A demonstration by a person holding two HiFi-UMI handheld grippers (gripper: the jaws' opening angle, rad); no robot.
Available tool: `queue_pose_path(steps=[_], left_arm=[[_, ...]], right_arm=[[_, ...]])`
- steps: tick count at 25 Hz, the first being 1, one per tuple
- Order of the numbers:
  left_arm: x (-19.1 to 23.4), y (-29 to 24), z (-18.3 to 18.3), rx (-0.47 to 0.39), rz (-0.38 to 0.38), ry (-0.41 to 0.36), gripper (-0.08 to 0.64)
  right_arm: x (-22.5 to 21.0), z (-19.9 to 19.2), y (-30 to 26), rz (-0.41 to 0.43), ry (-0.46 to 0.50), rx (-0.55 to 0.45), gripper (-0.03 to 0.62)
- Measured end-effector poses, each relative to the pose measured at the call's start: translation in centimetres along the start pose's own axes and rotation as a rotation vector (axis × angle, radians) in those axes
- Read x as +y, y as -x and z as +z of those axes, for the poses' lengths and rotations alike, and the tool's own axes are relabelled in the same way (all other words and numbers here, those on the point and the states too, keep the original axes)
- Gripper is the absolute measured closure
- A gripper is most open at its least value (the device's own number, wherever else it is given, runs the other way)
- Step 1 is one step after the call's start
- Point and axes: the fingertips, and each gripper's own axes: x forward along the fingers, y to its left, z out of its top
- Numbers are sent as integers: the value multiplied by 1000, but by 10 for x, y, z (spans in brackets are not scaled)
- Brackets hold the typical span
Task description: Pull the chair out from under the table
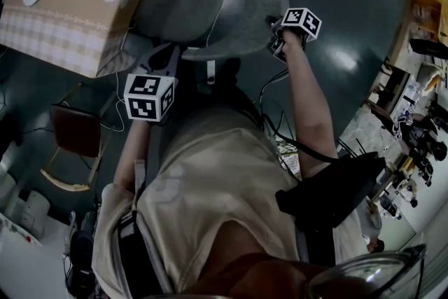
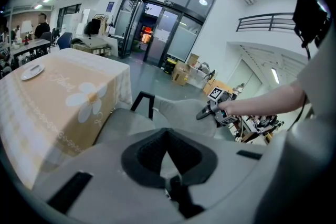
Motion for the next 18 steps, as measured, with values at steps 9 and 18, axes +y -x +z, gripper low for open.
queue_pose_path(steps=[9,18], left_arm=[[-6,-3,0,11,-1,-18,552],[-15,-6,1,9,-10,-31,552]], right_arm=[[-16,7,5,-2,-20,-10,492],[-26,9,10,-1,-22,-8,492]])
